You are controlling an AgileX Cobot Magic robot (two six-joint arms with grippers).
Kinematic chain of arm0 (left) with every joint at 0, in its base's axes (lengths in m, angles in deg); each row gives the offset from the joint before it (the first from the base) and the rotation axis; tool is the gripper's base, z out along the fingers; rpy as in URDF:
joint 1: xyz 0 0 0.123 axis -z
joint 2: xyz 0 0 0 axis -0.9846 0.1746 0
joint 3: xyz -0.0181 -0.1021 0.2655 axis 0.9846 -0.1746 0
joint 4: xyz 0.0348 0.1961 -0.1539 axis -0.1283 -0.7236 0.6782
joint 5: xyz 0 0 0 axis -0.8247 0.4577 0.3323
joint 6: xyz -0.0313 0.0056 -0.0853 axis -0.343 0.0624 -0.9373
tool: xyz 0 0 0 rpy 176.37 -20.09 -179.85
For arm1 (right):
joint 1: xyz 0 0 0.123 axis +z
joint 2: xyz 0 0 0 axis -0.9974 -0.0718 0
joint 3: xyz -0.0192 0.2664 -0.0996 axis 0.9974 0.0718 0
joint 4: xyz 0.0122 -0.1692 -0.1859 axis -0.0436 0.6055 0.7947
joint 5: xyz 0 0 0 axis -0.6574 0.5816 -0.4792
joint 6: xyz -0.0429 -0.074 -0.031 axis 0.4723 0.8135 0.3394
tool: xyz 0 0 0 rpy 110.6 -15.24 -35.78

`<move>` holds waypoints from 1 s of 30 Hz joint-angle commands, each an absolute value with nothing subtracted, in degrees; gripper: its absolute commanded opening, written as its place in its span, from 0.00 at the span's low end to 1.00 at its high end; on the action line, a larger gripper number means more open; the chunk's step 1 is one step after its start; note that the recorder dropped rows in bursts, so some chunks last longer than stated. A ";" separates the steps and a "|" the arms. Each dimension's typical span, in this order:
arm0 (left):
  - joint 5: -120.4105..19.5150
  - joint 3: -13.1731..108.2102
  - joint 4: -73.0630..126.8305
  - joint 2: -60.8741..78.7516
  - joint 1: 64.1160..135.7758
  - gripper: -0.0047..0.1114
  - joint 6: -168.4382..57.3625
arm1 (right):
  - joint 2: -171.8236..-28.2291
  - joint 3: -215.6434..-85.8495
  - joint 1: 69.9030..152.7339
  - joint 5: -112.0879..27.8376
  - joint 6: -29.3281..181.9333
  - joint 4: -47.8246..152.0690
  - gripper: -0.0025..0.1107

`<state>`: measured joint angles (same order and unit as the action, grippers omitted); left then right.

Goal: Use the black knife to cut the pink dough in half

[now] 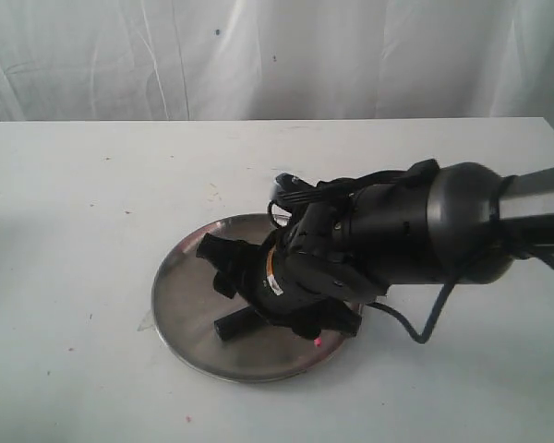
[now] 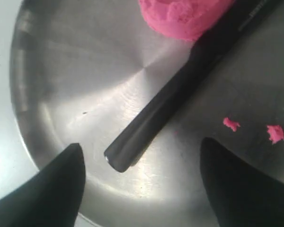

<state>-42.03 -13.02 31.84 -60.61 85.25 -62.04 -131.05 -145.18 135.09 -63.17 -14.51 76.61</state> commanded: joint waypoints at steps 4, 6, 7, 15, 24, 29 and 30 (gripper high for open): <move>-42.16 -13.17 32.07 -60.87 85.14 0.04 -62.56 | -136.33 -148.85 135.00 -64.80 -17.51 76.39 0.56; -42.16 -13.17 32.07 -60.87 85.14 0.04 -62.56 | -137.59 -150.27 135.00 -65.38 -17.51 76.28 0.56; -42.16 -13.17 32.07 -60.87 85.14 0.04 -62.56 | -138.16 -150.85 135.00 -66.00 -17.51 76.28 0.56; -42.16 -13.17 32.07 -60.87 85.14 0.04 -62.56 | -141.07 -154.73 134.52 -71.84 -17.51 77.59 0.56; -42.16 -13.17 32.07 -60.87 85.14 0.04 -62.56 | -143.25 -156.07 134.39 -73.84 -16.99 77.63 0.56; -42.16 -13.17 32.07 -60.87 85.14 0.04 -62.56 | -143.79 -156.07 134.39 -76.15 -16.99 78.01 0.54; -42.16 -13.17 32.07 -60.87 85.14 0.04 -62.56 | -143.79 -156.07 134.39 -76.70 -16.99 78.13 0.52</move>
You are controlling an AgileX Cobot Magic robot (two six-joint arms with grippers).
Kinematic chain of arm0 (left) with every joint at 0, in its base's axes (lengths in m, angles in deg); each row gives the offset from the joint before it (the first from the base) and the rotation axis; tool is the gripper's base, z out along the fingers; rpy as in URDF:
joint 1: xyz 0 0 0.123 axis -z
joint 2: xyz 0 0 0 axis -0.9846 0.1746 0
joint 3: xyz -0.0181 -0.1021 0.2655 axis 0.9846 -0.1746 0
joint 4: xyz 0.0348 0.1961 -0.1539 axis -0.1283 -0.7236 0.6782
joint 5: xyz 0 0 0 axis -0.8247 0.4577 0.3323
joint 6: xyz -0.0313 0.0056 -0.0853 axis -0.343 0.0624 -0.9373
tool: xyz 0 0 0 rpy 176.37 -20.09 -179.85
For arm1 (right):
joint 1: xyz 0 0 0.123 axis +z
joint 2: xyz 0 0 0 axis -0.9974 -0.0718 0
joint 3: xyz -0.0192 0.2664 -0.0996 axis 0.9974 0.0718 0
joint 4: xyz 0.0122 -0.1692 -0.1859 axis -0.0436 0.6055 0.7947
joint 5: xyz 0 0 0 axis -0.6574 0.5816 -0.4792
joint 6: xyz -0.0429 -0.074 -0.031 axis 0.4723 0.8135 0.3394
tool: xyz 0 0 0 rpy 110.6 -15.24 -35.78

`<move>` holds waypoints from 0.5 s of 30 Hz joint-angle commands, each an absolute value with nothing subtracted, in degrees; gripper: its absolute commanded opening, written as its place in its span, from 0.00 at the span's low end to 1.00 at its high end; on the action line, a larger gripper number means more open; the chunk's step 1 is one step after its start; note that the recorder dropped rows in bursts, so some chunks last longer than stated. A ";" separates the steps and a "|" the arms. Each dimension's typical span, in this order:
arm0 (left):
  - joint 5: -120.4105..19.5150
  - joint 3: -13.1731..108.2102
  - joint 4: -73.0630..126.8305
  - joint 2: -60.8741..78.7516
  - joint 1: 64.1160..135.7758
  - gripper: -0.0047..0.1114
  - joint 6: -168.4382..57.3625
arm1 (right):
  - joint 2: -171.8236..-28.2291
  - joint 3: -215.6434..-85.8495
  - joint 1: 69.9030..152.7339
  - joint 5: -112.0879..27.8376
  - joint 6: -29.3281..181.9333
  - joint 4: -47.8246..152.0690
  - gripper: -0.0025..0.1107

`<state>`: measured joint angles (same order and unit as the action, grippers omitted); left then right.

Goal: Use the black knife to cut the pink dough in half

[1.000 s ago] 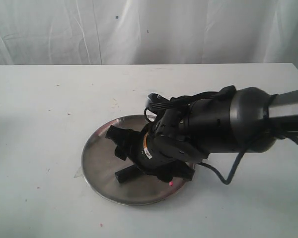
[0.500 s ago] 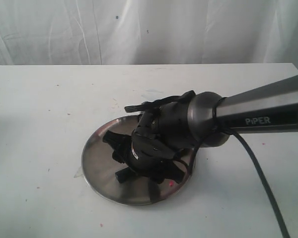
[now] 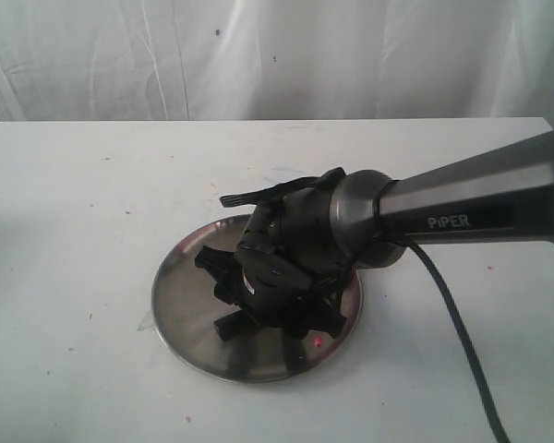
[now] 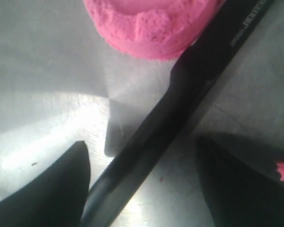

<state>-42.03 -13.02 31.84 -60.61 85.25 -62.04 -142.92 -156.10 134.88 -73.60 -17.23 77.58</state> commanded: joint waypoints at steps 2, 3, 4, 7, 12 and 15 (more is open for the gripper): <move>-42.16 -13.17 32.07 -60.87 85.14 0.04 -62.56 | -143.79 -156.07 134.39 -78.21 -16.99 78.45 0.45; -42.16 -13.17 32.07 -60.87 85.14 0.04 -62.56 | -143.79 -156.07 134.39 -78.83 -16.99 78.64 0.42; -42.16 -13.17 32.07 -60.87 85.14 0.04 -62.56 | -143.79 -156.07 134.39 -79.43 -16.99 78.69 0.39; -42.16 -13.17 32.07 -60.87 85.14 0.04 -62.56 | -143.79 -156.07 134.39 -80.01 -16.77 78.92 0.33; -42.16 -13.17 32.07 -60.87 85.14 0.04 -62.56 | -143.69 -156.07 134.39 -80.43 -14.19 79.44 0.29; -42.16 -13.17 32.07 -60.87 85.14 0.04 -62.56 | -143.35 -156.07 134.39 -82.73 -13.85 80.63 0.24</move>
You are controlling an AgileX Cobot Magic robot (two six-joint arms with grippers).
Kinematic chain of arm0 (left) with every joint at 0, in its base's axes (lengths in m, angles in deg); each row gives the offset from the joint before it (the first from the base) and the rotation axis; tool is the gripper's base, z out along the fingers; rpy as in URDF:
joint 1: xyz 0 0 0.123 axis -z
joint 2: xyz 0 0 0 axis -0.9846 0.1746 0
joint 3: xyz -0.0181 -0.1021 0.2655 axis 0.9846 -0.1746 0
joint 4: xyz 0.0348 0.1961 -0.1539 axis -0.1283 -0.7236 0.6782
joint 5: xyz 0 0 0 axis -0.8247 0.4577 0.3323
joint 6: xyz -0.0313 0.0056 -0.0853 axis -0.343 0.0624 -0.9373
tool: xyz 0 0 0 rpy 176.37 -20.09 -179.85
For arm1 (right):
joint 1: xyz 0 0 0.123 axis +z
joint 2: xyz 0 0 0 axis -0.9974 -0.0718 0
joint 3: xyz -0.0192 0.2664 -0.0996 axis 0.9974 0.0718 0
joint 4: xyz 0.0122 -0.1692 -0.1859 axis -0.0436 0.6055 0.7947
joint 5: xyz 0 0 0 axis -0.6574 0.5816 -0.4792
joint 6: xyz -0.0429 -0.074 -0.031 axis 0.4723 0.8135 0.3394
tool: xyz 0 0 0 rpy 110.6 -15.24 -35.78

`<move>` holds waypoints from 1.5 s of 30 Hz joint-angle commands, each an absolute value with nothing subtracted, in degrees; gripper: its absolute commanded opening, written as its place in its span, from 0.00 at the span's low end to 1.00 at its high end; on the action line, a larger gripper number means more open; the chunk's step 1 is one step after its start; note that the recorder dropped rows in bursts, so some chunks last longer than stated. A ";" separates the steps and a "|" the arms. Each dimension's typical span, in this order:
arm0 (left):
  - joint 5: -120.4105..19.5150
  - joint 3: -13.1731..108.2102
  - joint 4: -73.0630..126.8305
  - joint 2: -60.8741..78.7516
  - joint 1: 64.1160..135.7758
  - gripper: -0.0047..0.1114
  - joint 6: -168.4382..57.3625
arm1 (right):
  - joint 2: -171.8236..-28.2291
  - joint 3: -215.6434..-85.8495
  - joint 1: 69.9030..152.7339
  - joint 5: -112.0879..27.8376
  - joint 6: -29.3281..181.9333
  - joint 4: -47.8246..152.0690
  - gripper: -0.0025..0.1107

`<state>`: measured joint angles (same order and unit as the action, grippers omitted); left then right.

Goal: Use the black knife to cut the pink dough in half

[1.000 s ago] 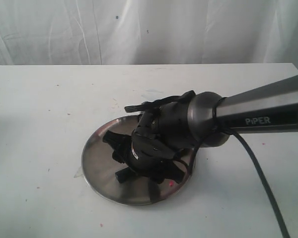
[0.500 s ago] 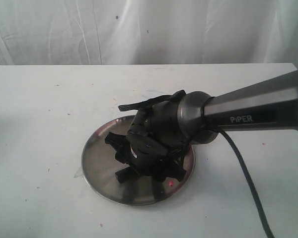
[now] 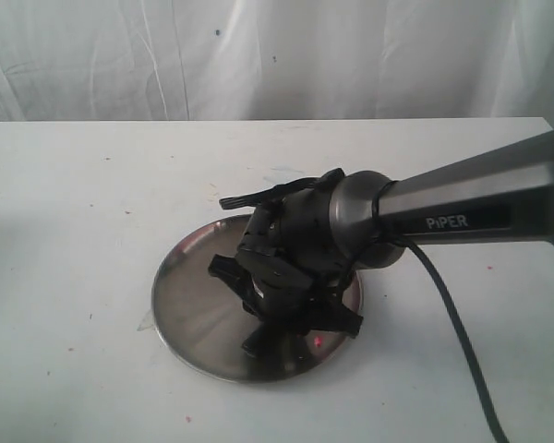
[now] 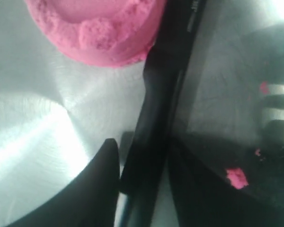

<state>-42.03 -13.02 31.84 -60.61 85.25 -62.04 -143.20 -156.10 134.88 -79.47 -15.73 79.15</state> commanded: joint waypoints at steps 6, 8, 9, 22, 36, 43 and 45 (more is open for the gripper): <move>-42.16 -13.17 32.07 -60.87 85.14 0.04 -62.56 | -141.92 -156.07 134.39 -86.82 -9.90 83.96 0.15; -42.16 -13.17 32.07 -60.87 85.14 0.04 -62.56 | -141.30 -156.07 134.39 -87.75 -9.51 84.61 0.14; -42.16 -13.17 32.07 -60.87 85.14 0.04 -62.56 | -140.92 -156.07 134.39 -88.31 -9.45 85.57 0.14; -42.16 -13.17 32.07 -60.87 85.14 0.04 -62.56 | -139.19 -156.07 134.39 -87.14 2.61 88.99 0.03; -42.16 -13.17 32.07 -60.87 85.14 0.04 -62.56 | -139.19 -156.07 133.72 -89.08 19.11 78.50 0.03; -42.16 -13.17 32.07 -60.87 85.14 0.04 -62.56 | -139.19 -155.48 131.91 -89.35 26.54 74.05 0.03; -42.16 -13.17 32.07 -60.87 85.14 0.04 -62.56 | -139.19 -155.48 131.31 -90.67 26.43 74.29 0.03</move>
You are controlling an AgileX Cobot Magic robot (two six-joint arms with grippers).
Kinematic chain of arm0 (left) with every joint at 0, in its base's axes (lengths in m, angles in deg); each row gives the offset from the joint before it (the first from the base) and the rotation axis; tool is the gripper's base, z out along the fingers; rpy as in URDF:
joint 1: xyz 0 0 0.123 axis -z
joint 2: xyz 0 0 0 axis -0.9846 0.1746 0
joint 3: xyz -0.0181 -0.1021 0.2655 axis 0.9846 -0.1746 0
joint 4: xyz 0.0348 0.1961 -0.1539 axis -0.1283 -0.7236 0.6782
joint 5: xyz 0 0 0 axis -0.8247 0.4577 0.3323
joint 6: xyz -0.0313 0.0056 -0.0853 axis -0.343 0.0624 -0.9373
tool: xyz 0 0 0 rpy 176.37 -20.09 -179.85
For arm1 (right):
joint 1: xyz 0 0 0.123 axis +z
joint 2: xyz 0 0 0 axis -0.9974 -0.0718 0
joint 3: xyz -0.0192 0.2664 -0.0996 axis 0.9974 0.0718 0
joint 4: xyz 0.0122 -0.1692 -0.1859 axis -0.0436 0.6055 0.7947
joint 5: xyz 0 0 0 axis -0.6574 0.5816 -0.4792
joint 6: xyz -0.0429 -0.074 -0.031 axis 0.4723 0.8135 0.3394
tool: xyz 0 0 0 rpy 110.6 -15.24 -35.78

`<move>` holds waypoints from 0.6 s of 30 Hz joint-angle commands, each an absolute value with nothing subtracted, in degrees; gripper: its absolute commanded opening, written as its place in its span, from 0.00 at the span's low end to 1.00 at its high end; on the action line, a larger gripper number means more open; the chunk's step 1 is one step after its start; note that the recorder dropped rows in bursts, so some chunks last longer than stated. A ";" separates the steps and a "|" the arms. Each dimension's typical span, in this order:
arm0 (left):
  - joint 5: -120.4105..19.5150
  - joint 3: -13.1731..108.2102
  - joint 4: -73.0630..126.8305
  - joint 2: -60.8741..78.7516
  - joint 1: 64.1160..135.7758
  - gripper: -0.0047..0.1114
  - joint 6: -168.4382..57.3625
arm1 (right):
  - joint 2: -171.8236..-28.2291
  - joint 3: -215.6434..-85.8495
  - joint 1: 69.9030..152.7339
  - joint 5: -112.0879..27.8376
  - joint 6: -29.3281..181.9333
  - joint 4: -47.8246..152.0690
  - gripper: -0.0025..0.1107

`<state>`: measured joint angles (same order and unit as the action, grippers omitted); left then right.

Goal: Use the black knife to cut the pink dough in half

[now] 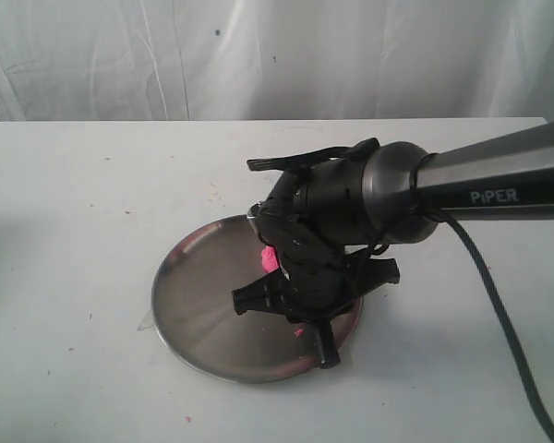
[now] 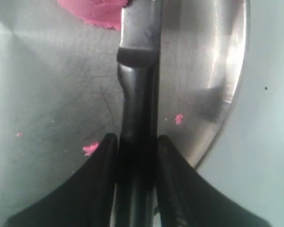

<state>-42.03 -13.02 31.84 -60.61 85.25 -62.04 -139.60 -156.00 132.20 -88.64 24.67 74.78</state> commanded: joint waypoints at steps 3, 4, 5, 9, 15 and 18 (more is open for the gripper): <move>-42.16 -13.17 32.07 -60.87 85.14 0.04 -62.56 | -138.31 -155.48 130.84 -90.39 26.43 75.28 0.03; -42.16 -13.17 32.07 -60.87 85.14 0.04 -62.56 | -137.72 -155.48 130.84 -90.26 26.32 75.72 0.03; -42.16 -13.17 32.07 -60.87 85.14 0.04 -62.56 | -137.05 -155.48 130.84 -89.99 25.96 76.52 0.03; -42.16 -13.17 32.07 -60.87 85.14 0.04 -62.56 | -134.89 -155.48 130.75 -90.23 24.35 79.59 0.03; -42.16 -13.17 32.07 -60.87 85.14 0.04 -62.56 | -133.86 -155.48 130.53 -94.50 27.59 80.21 0.03; -42.16 -13.17 32.07 -60.87 85.14 0.04 -62.56 | -133.29 -155.48 131.14 -94.76 31.14 80.94 0.03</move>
